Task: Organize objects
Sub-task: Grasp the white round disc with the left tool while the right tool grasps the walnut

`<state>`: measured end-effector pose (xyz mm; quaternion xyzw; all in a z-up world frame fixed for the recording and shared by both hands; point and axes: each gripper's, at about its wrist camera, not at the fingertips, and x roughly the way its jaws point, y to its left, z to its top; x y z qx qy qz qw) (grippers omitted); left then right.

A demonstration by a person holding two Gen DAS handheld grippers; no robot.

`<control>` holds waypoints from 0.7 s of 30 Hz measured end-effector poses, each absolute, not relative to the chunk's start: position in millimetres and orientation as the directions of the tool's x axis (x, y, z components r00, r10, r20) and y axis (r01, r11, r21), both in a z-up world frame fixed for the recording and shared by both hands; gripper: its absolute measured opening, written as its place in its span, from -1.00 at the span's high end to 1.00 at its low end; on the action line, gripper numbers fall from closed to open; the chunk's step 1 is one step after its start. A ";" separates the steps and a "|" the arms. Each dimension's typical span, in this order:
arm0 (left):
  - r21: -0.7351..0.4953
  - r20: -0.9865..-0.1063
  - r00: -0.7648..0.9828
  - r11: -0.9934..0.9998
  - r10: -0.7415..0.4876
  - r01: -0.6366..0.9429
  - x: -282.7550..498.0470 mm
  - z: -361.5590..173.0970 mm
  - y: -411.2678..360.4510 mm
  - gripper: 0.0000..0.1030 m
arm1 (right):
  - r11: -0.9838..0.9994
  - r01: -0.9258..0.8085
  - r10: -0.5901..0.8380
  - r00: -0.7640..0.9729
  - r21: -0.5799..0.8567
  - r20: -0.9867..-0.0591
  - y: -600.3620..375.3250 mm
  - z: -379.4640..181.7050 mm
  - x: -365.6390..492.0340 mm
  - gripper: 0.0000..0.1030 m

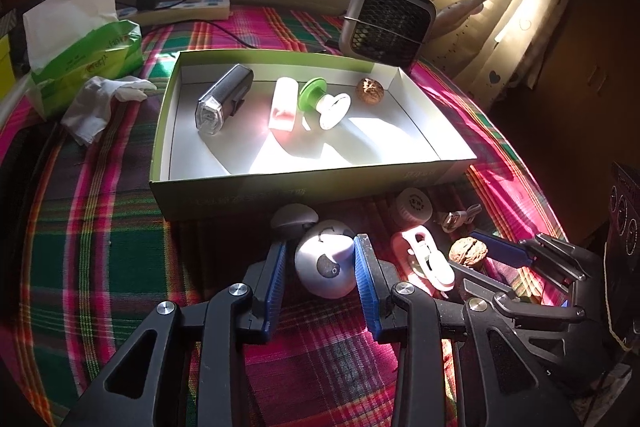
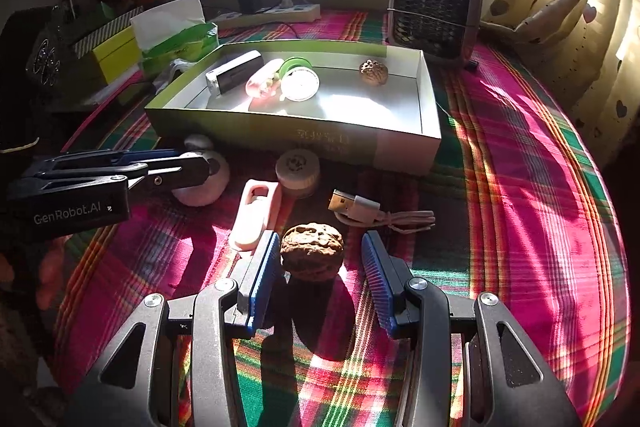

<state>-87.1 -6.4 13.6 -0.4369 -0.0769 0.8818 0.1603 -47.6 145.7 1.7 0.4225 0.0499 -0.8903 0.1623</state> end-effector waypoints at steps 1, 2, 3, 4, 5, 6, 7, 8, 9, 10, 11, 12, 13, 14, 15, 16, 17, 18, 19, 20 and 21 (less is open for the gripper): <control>-0.276 -0.746 -0.567 -0.937 0.350 -0.215 -87.3 13.5 -6.3 0.40 | -0.943 0.329 -0.249 -0.587 0.053 -0.770 146.3 1.2 -48.4 0.14; -0.276 -0.746 -0.567 -0.937 0.350 -0.215 -87.3 13.6 -6.4 0.40 | -0.943 0.328 -0.250 -0.587 0.055 -0.770 146.8 1.1 -49.0 0.14; -0.274 -0.746 -0.567 -0.937 0.350 -0.217 -87.5 13.8 -6.4 0.40 | -0.943 0.328 -0.251 -0.587 0.057 -0.770 147.1 1.5 -49.3 0.14; -0.272 -0.746 -0.567 -0.937 0.349 -0.219 -87.6 13.6 -6.5 0.40 | -0.943 0.327 -0.250 -0.588 0.056 -0.769 147.1 1.7 -49.3 0.14; -0.273 -0.747 -0.566 -0.937 0.349 -0.219 -87.9 13.6 -6.8 0.40 | -0.944 0.326 -0.249 -0.588 0.056 -0.770 146.9 1.8 -49.2 0.14; -0.272 -0.747 -0.566 -0.937 0.349 -0.219 -88.2 13.6 -6.8 0.40 | -0.944 0.326 -0.249 -0.587 0.057 -0.770 147.0 1.8 -49.4 0.14; -0.271 -0.746 -0.567 -0.937 0.349 -0.221 -88.4 13.5 -6.6 0.40 | -0.943 0.328 -0.251 -0.587 0.058 -0.770 147.2 1.9 -49.3 0.14; -0.271 -0.746 -0.567 -0.937 0.349 -0.221 -88.6 13.5 -6.7 0.40 | -0.943 0.328 -0.253 -0.586 0.059 -0.770 147.2 2.1 -49.3 0.14; -0.270 -0.747 -0.567 -0.937 0.349 -0.221 -88.6 13.6 -6.5 0.40 | -0.943 0.328 -0.253 -0.586 0.060 -0.770 147.3 2.2 -49.3 0.14; -0.268 -0.746 -0.568 -0.937 0.348 -0.222 -88.6 13.6 -6.6 0.40 | -0.943 0.328 -0.254 -0.586 0.061 -0.769 147.4 2.3 -49.2 0.14; -0.266 -0.746 -0.569 -0.938 0.347 -0.223 -88.7 13.5 -6.4 0.40 | -0.943 0.328 -0.254 -0.587 0.061 -0.769 147.4 2.4 -48.8 0.14; -0.265 -0.745 -0.570 -0.938 0.346 -0.223 -88.6 13.5 -6.4 0.40 | -0.943 0.328 -0.255 -0.588 0.062 -0.768 147.5 2.5 -48.5 0.14; -0.265 -0.745 -0.570 -0.938 0.346 -0.223 -88.6 13.5 -6.4 0.40 | -0.942 0.330 -0.258 -0.587 0.064 -0.767 147.6 2.6 -48.7 0.22; -0.266 -0.745 -0.570 -0.938 0.347 -0.223 -88.6 13.4 -6.4 0.40 | -0.942 0.330 -0.258 -0.586 0.065 -0.768 147.8 2.3 -49.0 0.29; -0.267 -0.745 -0.570 -0.938 0.347 -0.222 -88.4 13.4 -6.3 0.40 | -0.942 0.329 -0.258 -0.586 0.065 -0.768 148.1 2.2 -48.7 0.32; -0.267 -0.745 -0.570 -0.938 0.347 -0.222 -88.4 13.5 -6.0 0.40 | -0.942 0.330 -0.260 -0.586 0.067 -0.768 148.1 2.3 -48.6 0.33; -0.266 -0.745 -0.570 -0.938 0.347 -0.222 -88.4 13.5 -6.1 0.41 | -0.941 0.331 -0.261 -0.585 0.068 -0.768 148.2 2.3 -48.6 0.33; -0.267 -0.745 -0.570 -0.938 0.346 -0.221 -88.3 13.6 -6.1 0.41 | -0.941 0.331 -0.262 -0.585 0.069 -0.768 148.4 2.5 -48.7 0.33; -0.267 -0.744 -0.570 -0.938 0.347 -0.223 -88.3 13.5 -6.1 0.41 | -0.941 0.330 -0.262 -0.585 0.070 -0.767 148.7 2.5 -48.6 0.33; -0.266 -0.744 -0.571 -0.938 0.347 -0.224 -88.4 13.3 -6.0 0.41 | -0.942 0.329 -0.262 -0.586 0.071 -0.767 149.1 2.6 -48.8 0.33; -0.266 -0.744 -0.571 -0.938 0.346 -0.222 -88.5 13.7 -6.3 0.41 | -0.942 0.328 -0.263 -0.585 0.073 -0.767 149.5 2.6 -49.1 0.33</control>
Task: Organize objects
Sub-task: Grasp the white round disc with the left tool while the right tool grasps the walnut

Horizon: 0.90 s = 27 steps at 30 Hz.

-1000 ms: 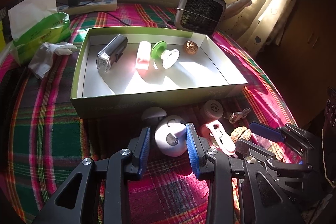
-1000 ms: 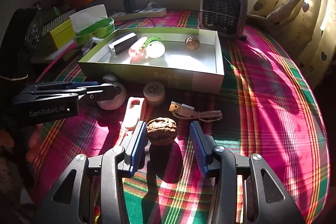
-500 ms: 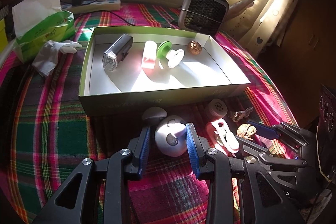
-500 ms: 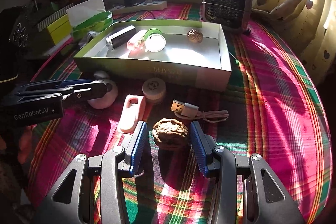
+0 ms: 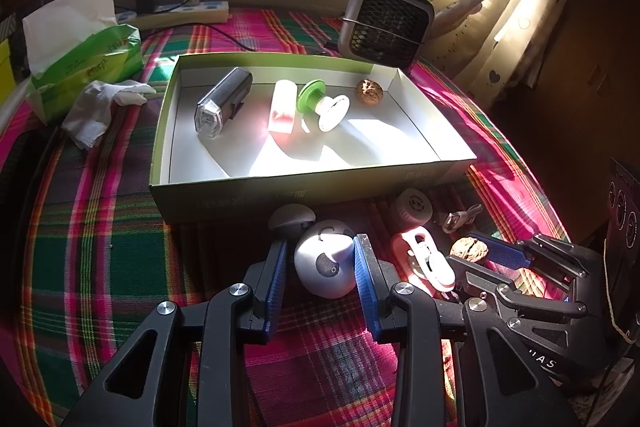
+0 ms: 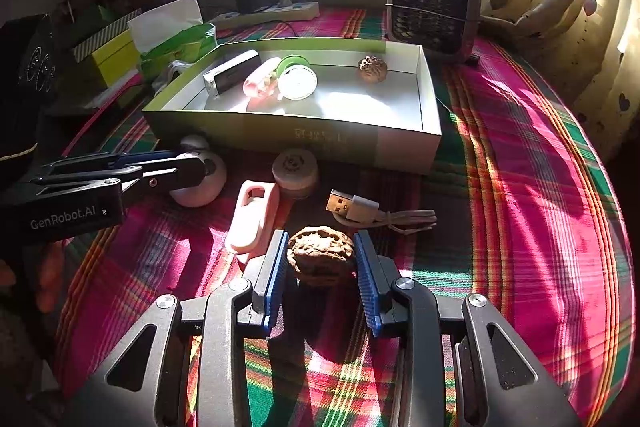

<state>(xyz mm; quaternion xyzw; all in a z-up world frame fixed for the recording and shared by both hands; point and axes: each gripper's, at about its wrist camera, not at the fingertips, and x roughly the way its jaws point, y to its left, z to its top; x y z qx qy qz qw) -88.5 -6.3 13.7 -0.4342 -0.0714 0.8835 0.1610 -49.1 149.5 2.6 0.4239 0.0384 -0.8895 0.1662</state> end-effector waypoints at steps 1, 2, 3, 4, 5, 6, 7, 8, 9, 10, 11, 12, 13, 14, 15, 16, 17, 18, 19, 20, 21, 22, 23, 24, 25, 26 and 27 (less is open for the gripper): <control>-0.267 -0.743 -0.571 -0.937 0.348 -0.224 -88.5 13.7 -6.2 0.41 | -0.942 0.327 -0.263 -0.586 0.073 -0.767 149.7 2.6 -49.0 0.33; -0.267 -0.743 -0.571 -0.937 0.348 -0.225 -88.7 13.7 -6.2 0.41 | -0.943 0.326 -0.262 -0.587 0.072 -0.766 149.6 2.7 -49.1 0.33; -0.267 -0.743 -0.572 -0.938 0.347 -0.223 -88.4 14.0 -6.2 0.41 | -0.942 0.326 -0.263 -0.587 0.073 -0.766 149.7 2.7 -49.1 0.33; -0.267 -0.743 -0.572 -0.937 0.348 -0.224 -88.4 14.0 -6.1 0.41 | -0.943 0.326 -0.263 -0.587 0.074 -0.766 149.4 2.6 -49.2 0.33; -0.266 -0.743 -0.571 -0.937 0.348 -0.224 -88.5 14.0 -6.1 0.41 | -0.943 0.325 -0.262 -0.587 0.073 -0.766 149.5 2.6 -49.1 0.33; -0.267 -0.743 -0.571 -0.937 0.348 -0.224 -88.2 14.1 -6.1 0.41 | -0.943 0.325 -0.262 -0.588 0.073 -0.765 149.6 2.7 -49.0 0.33; -0.267 -0.743 -0.572 -0.937 0.348 -0.225 -88.3 14.2 -6.1 0.41 | -0.943 0.326 -0.263 -0.589 0.073 -0.765 149.9 2.7 -49.2 0.33; -0.266 -0.743 -0.572 -0.937 0.349 -0.225 -88.5 14.4 -6.1 0.41 | -0.943 0.325 -0.263 -0.589 0.073 -0.764 149.6 2.6 -49.2 0.33; -0.267 -0.743 -0.572 -0.937 0.348 -0.225 -88.7 14.7 -6.5 0.41 | -0.943 0.325 -0.263 -0.589 0.073 -0.764 149.7 2.5 -49.3 0.33; -0.268 -0.742 -0.572 -0.937 0.349 -0.225 -88.9 14.7 -6.6 0.41 | -0.943 0.325 -0.262 -0.589 0.073 -0.765 149.7 2.6 -49.1 0.33; -0.269 -0.740 -0.573 -0.936 0.351 -0.226 -88.7 15.1 -6.5 0.41 | -0.943 0.325 -0.262 -0.589 0.072 -0.764 149.8 2.7 -48.9 0.33; -0.269 -0.740 -0.574 -0.936 0.352 -0.226 -88.6 15.5 -6.4 0.41 | -0.943 0.325 -0.262 -0.590 0.072 -0.763 149.8 2.8 -48.8 0.33; -0.269 -0.740 -0.574 -0.936 0.351 -0.225 -88.7 15.4 -6.5 0.41 | -0.943 0.324 -0.261 -0.591 0.072 -0.763 149.6 2.9 -48.6 0.33; -0.269 -0.739 -0.575 -0.936 0.352 -0.226 -88.8 15.4 -6.7 0.41 | -0.943 0.324 -0.261 -0.591 0.072 -0.763 149.4 2.9 -48.4 0.33; -0.270 -0.738 -0.575 -0.936 0.353 -0.228 -88.8 15.8 -6.8 0.41 | -0.943 0.324 -0.261 -0.592 0.072 -0.763 149.5 3.0 -48.3 0.33; -0.271 -0.738 -0.575 -0.935 0.353 -0.228 -88.8 15.9 -7.0 0.42 | -0.944 0.323 -0.261 -0.593 0.072 -0.762 149.7 3.0 -48.0 0.33; -0.270 -0.738 -0.576 -0.936 0.353 -0.226 -88.9 16.0 -7.0 0.42 | -0.944 0.323 -0.262 -0.594 0.072 -0.761 149.9 3.2 -47.8 0.33; -0.270 -0.737 -0.577 -0.936 0.353 -0.228 -88.3 16.7 -6.8 0.42 | -0.944 0.322 -0.262 -0.594 0.073 -0.761 149.9 3.4 -47.7 0.33; -0.270 -0.735 -0.578 -0.935 0.354 -0.229 -88.0 17.2 -6.5 0.44 | -0.944 0.322 -0.262 -0.595 0.074 -0.760 149.9 3.6 -47.6 0.33; -0.270 -0.734 -0.579 -0.935 0.354 -0.229 -88.3 17.6 -6.6 0.45 | -0.943 0.323 -0.264 -0.595 0.075 -0.759 149.8 3.9 -47.4 0.33; -0.269 -0.734 -0.581 -0.936 0.353 -0.228 -87.8 18.2 -6.7 0.45 | -0.943 0.324 -0.266 -0.595 0.077 -0.758 149.7 4.3 -47.1 0.33; -0.270 -0.733 -0.581 -0.935 0.354 -0.229 -87.5 18.3 -6.7 0.45 | -0.943 0.324 -0.268 -0.596 0.078 -0.757 149.6 4.7 -46.8 0.33; -0.270 -0.734 -0.581 -0.936 0.353 -0.228 -87.5 18.3 -6.8 0.45 | -0.942 0.325 -0.269 -0.597 0.079 -0.756 149.5 5.0 -46.5 0.33; -0.270 -0.734 -0.581 -0.936 0.352 -0.226 -87.4 18.6 -6.6 0.45 | -0.942 0.326 -0.270 -0.597 0.079 -0.755 149.3 5.1 -46.5 0.33; -0.269 -0.733 -0.582 -0.936 0.352 -0.227 -87.6 18.7 -6.7 0.45 | -0.942 0.325 -0.270 -0.598 0.080 -0.755 149.6 5.2 -46.4 0.33; -0.268 -0.733 -0.583 -0.936 0.352 -0.228 -87.9 19.2 -6.5 0.45 | -0.943 0.324 -0.271 -0.599 0.081 -0.754 149.9 5.3 -46.2 0.33; -0.268 -0.732 -0.583 -0.936 0.352 -0.228 -87.4 18.6 -6.8 0.45 | -0.943 0.324 -0.272 -0.599 0.083 -0.753 150.1 5.8 -45.9 0.33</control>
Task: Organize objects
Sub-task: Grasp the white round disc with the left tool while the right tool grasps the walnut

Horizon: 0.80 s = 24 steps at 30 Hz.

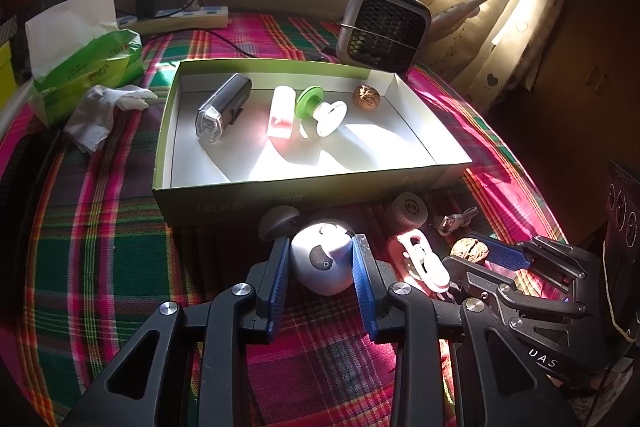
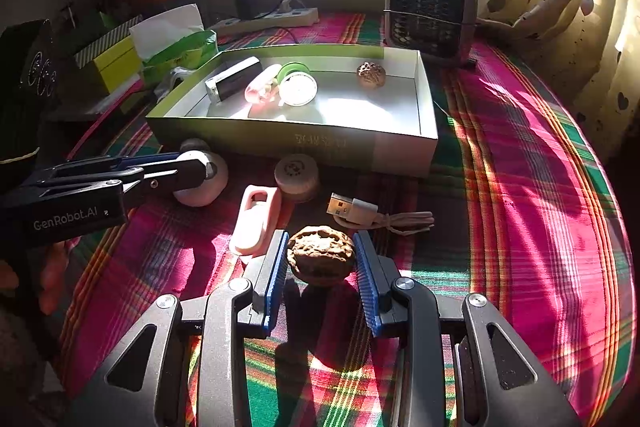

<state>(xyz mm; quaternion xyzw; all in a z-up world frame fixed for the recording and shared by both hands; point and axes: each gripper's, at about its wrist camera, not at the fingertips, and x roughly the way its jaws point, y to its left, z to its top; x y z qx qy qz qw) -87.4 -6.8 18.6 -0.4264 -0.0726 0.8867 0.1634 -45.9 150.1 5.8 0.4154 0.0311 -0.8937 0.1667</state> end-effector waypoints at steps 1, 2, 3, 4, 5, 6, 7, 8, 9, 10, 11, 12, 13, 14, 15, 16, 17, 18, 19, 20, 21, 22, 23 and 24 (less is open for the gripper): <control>-0.268 -0.732 -0.584 -0.936 0.351 -0.227 -87.2 18.7 -7.0 0.45 | -0.943 0.323 -0.272 -0.600 0.083 -0.752 150.1 6.0 -45.7 0.33; -0.268 -0.732 -0.583 -0.936 0.352 -0.228 -87.3 18.8 -7.0 0.45 | -0.943 0.323 -0.272 -0.601 0.083 -0.752 150.3 6.0 -45.7 0.33; -0.268 -0.732 -0.584 -0.936 0.351 -0.228 -87.3 19.0 -7.1 0.45 | -0.943 0.323 -0.273 -0.602 0.084 -0.751 150.4 6.4 -45.4 0.33; -0.268 -0.730 -0.586 -0.936 0.351 -0.228 -86.4 19.4 -7.1 0.45 | -0.943 0.323 -0.274 -0.603 0.085 -0.749 150.3 6.8 -45.1 0.33; -0.267 -0.729 -0.587 -0.936 0.352 -0.230 -86.5 20.0 -7.1 0.45 | -0.942 0.324 -0.276 -0.604 0.086 -0.748 150.3 7.3 -44.7 0.33; -0.266 -0.728 -0.588 -0.936 0.352 -0.230 -85.6 20.9 -6.9 0.45 | -0.942 0.325 -0.276 -0.605 0.085 -0.747 150.3 7.6 -44.7 0.33; -0.265 -0.727 -0.590 -0.936 0.351 -0.231 -85.3 21.6 -6.8 0.45 | -0.942 0.325 -0.276 -0.606 0.085 -0.746 150.2 8.2 -44.4 0.33; -0.264 -0.726 -0.591 -0.936 0.351 -0.231 -85.0 22.3 -6.7 0.45 | -0.942 0.326 -0.277 -0.607 0.085 -0.744 150.2 8.8 -44.2 0.33; -0.264 -0.726 -0.592 -0.937 0.350 -0.230 -84.6 22.7 -6.8 0.45 | -0.941 0.326 -0.278 -0.608 0.086 -0.744 150.3 9.2 -44.1 0.33; -0.263 -0.726 -0.592 -0.937 0.349 -0.229 -84.3 23.1 -6.8 0.45 | -0.941 0.327 -0.279 -0.608 0.086 -0.743 150.2 9.5 -44.4 0.33; -0.263 -0.726 -0.593 -0.937 0.348 -0.229 -83.8 23.5 -6.8 0.45 | -0.941 0.327 -0.279 -0.609 0.086 -0.743 150.1 9.7 -44.7 0.33; -0.262 -0.725 -0.595 -0.938 0.348 -0.229 -83.4 24.3 -6.8 0.45 | -0.941 0.327 -0.279 -0.610 0.086 -0.742 150.2 10.2 -44.5 0.33; -0.262 -0.724 -0.596 -0.937 0.348 -0.230 -82.5 25.2 -6.5 0.45 | -0.941 0.327 -0.280 -0.611 0.087 -0.741 150.5 10.8 -44.3 0.33; -0.261 -0.723 -0.597 -0.938 0.348 -0.231 -82.4 26.0 -6.6 0.45 | -0.941 0.327 -0.281 -0.612 0.087 -0.739 150.7 11.4 -44.1 0.33; -0.259 -0.722 -0.599 -0.938 0.346 -0.229 -81.9 26.7 -6.3 0.45 | -0.941 0.327 -0.282 -0.614 0.087 -0.737 150.8 12.1 -43.9 0.33; -0.259 -0.722 -0.600 -0.939 0.345 -0.229 -81.6 27.5 -6.2 0.45 | -0.941 0.327 -0.282 -0.615 0.087 -0.736 150.7 12.8 -44.0 0.33; -0.258 -0.721 -0.600 -0.938 0.346 -0.230 -81.4 28.3 -6.2 0.45 | -0.941 0.327 -0.283 -0.617 0.087 -0.735 150.9 13.6 -43.9 0.33; -0.258 -0.721 -0.601 -0.938 0.345 -0.230 -81.0 29.0 -5.9 0.45 | -0.941 0.328 -0.283 -0.618 0.087 -0.733 150.9 14.3 -43.7 0.33; -0.256 -0.720 -0.603 -0.939 0.344 -0.230 -80.6 30.0 -5.9 0.45 | -0.941 0.328 -0.283 -0.619 0.087 -0.732 151.1 15.0 -43.6 0.33; -0.256 -0.719 -0.604 -0.939 0.345 -0.231 -80.2 30.9 -5.9 0.45 | -0.941 0.327 -0.284 -0.621 0.087 -0.731 151.4 15.8 -43.6 0.33; -0.256 -0.718 -0.605 -0.939 0.344 -0.231 -79.8 31.7 -5.9 0.45 | -0.941 0.328 -0.285 -0.623 0.088 -0.729 151.6 16.6 -43.6 0.33; -0.256 -0.717 -0.606 -0.939 0.344 -0.230 -80.0 32.4 -5.9 0.45 | -0.941 0.328 -0.286 -0.624 0.088 -0.727 151.9 17.5 -43.7 0.33; -0.256 -0.716 -0.607 -0.939 0.345 -0.231 -79.8 33.2 -6.1 0.45 | -0.941 0.328 -0.286 -0.626 0.088 -0.726 151.9 18.3 -43.8 0.33; -0.255 -0.715 -0.609 -0.939 0.344 -0.230 -79.7 34.0 -5.9 0.45 | -0.941 0.327 -0.285 -0.627 0.087 -0.725 151.8 19.1 -44.2 0.33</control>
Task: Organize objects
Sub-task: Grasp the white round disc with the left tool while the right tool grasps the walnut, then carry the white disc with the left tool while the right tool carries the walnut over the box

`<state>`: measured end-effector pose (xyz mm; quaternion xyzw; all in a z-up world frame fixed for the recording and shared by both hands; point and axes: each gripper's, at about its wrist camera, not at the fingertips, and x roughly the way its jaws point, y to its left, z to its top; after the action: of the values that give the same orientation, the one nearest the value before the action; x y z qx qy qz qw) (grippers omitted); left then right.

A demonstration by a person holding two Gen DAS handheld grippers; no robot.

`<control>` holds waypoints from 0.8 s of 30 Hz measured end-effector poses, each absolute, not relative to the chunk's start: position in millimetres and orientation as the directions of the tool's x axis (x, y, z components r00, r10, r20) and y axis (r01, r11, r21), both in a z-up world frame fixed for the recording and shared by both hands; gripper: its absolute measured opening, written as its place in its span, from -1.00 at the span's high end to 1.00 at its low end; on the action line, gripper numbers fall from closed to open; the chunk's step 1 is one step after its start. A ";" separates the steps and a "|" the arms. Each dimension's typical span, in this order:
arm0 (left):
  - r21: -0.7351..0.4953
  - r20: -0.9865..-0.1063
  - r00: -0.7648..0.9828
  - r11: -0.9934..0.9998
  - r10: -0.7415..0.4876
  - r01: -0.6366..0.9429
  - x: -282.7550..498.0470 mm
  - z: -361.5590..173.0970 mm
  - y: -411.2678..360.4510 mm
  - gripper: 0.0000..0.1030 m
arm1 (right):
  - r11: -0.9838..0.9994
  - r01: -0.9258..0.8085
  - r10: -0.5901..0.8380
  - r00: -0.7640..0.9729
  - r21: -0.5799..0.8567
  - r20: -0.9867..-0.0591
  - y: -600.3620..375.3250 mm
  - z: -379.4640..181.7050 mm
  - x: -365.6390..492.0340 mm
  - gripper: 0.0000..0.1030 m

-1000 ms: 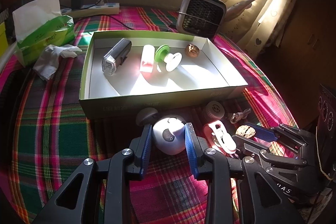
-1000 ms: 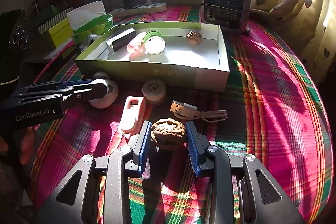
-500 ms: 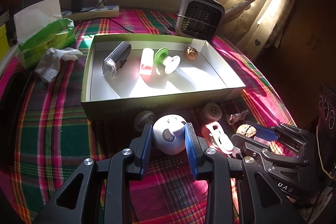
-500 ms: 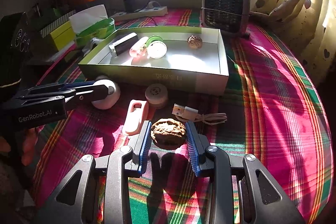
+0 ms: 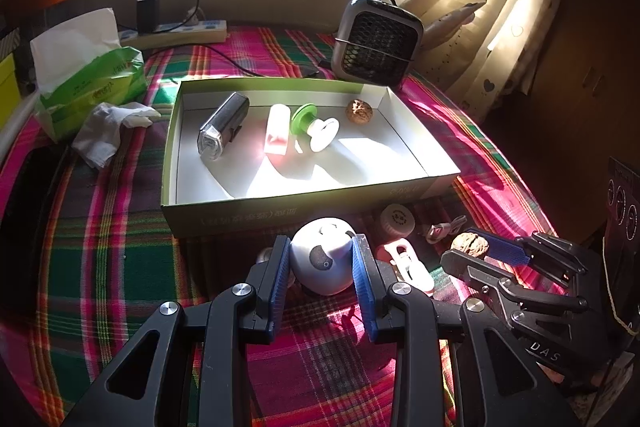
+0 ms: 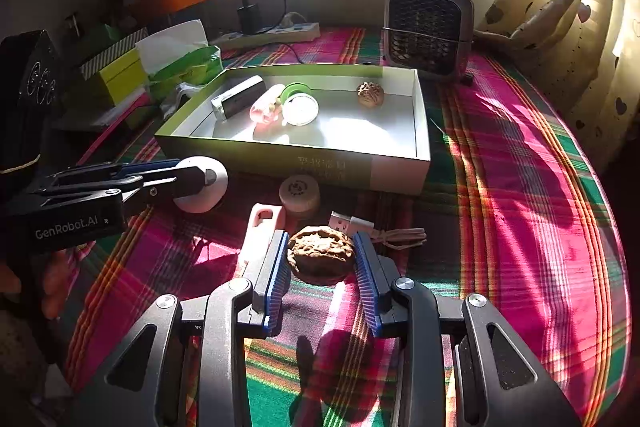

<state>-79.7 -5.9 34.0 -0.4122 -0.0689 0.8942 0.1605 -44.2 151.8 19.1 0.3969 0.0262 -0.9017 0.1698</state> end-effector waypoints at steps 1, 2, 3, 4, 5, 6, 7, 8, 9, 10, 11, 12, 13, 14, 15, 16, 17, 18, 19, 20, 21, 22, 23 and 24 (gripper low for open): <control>-0.255 -0.714 -0.610 -0.939 0.343 -0.230 -79.5 35.0 -6.0 0.45 | -0.941 0.328 -0.286 -0.628 0.087 -0.723 151.8 19.9 -44.3 0.33; -0.254 -0.713 -0.611 -0.939 0.343 -0.230 -79.4 35.9 -6.1 0.45 | -0.940 0.329 -0.287 -0.630 0.086 -0.722 151.5 20.9 -44.5 0.33; -0.254 -0.712 -0.613 -0.940 0.342 -0.230 -79.3 37.0 -6.0 0.45 | -0.940 0.330 -0.287 -0.631 0.085 -0.721 151.5 22.0 -44.6 0.33; -0.253 -0.711 -0.615 -0.940 0.342 -0.230 -79.3 38.3 -5.9 0.45 | -0.940 0.331 -0.288 -0.632 0.085 -0.719 151.4 23.1 -45.1 0.33; -0.254 -0.709 -0.617 -0.939 0.343 -0.230 -79.3 39.6 -6.1 0.45 | -0.939 0.332 -0.289 -0.634 0.086 -0.717 151.4 24.3 -45.3 0.33; -0.254 -0.707 -0.619 -0.939 0.343 -0.230 -79.5 40.8 -6.2 0.45 | -0.939 0.332 -0.291 -0.636 0.086 -0.715 151.7 25.5 -45.7 0.33; -0.254 -0.706 -0.621 -0.940 0.342 -0.229 -79.7 42.0 -6.2 0.45 | -0.939 0.332 -0.291 -0.638 0.087 -0.713 151.7 26.6 -46.2 0.33; -0.254 -0.704 -0.623 -0.940 0.342 -0.229 -80.0 43.1 -6.2 0.45 | -0.939 0.332 -0.292 -0.639 0.088 -0.711 151.8 28.0 -47.1 0.33; -0.253 -0.703 -0.624 -0.940 0.342 -0.231 -80.2 44.1 -6.2 0.45 | -0.939 0.332 -0.294 -0.641 0.088 -0.709 151.9 29.4 -47.8 0.33; -0.251 -0.702 -0.626 -0.940 0.341 -0.231 -80.0 45.2 -6.4 0.45 | -0.939 0.334 -0.295 -0.643 0.088 -0.707 152.1 30.8 -48.6 0.33; -0.250 -0.700 -0.628 -0.941 0.339 -0.230 -80.6 46.3 -6.9 0.45 | -0.939 0.334 -0.294 -0.645 0.086 -0.706 152.0 32.1 -49.6 0.33; -0.252 -0.699 -0.630 -0.941 0.339 -0.227 -81.9 47.4 -8.0 0.45 | -0.938 0.335 -0.294 -0.646 0.084 -0.704 151.8 33.4 -50.6 0.33; -0.254 -0.698 -0.632 -0.941 0.338 -0.223 -83.1 48.2 -8.8 0.45 | -0.938 0.337 -0.294 -0.648 0.082 -0.703 151.6 34.8 -51.7 0.33; -0.256 -0.696 -0.634 -0.941 0.338 -0.221 -83.9 49.0 -9.8 0.45 | -0.938 0.338 -0.295 -0.649 0.081 -0.701 151.4 36.0 -52.5 0.33; -0.256 -0.695 -0.635 -0.941 0.337 -0.220 -84.9 49.6 -10.7 0.45 | -0.937 0.339 -0.295 -0.651 0.080 -0.700 151.0 37.1 -53.8 0.33; -0.255 -0.695 -0.637 -0.942 0.335 -0.218 -86.1 50.3 -11.2 0.45 | -0.937 0.340 -0.296 -0.652 0.079 -0.698 150.9 38.2 -55.1 0.33; -0.253 -0.694 -0.638 -0.943 0.334 -0.218 -87.5 51.0 -11.6 0.45 | -0.937 0.342 -0.296 -0.652 0.077 -0.698 150.3 38.9 -56.6 0.33; -0.251 -0.694 -0.639 -0.943 0.332 -0.218 -89.0 51.5 -11.8 0.45 | -0.936 0.343 -0.295 -0.653 0.075 -0.698 149.3 39.3 -58.0 0.33; -0.249 -0.694 -0.640 -0.944 0.330 -0.217 -90.3 52.0 -12.1 0.45 | -0.936 0.344 -0.294 -0.654 0.072 -0.697 148.7 40.1 -59.9 0.33; -0.251 -0.693 -0.642 -0.944 0.329 -0.214 -91.7 52.5 -13.0 0.45 | -0.936 0.344 -0.294 -0.655 0.072 -0.696 148.2 41.0 -61.4 0.33; -0.253 -0.692 -0.642 -0.944 0.331 -0.214 -93.1 52.9 -13.7 0.45 | -0.936 0.346 -0.296 -0.655 0.073 -0.695 147.9 41.7 -63.0 0.33; -0.253 -0.692 -0.643 -0.944 0.329 -0.212 -94.7 53.1 -14.2 0.45 | -0.935 0.346 -0.298 -0.655 0.075 -0.695 147.8 42.1 -64.9 0.33; -0.253 -0.693 -0.642 -0.944 0.329 -0.211 -96.4 53.2 -14.3 0.45 | -0.935 0.347 -0.299 -0.654 0.076 -0.695 147.3 42.4 -67.0 0.33; -0.253 -0.692 -0.642 -0.944 0.329 -0.212 -97.9 53.4 -14.3 0.45 | -0.935 0.346 -0.298 -0.654 0.075 -0.695 146.8 42.7 -69.2 0.33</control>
<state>-97.9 -14.3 53.4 -0.3956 -0.0744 0.9031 0.1497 -69.2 146.8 42.7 0.3763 0.0322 -0.9088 0.1772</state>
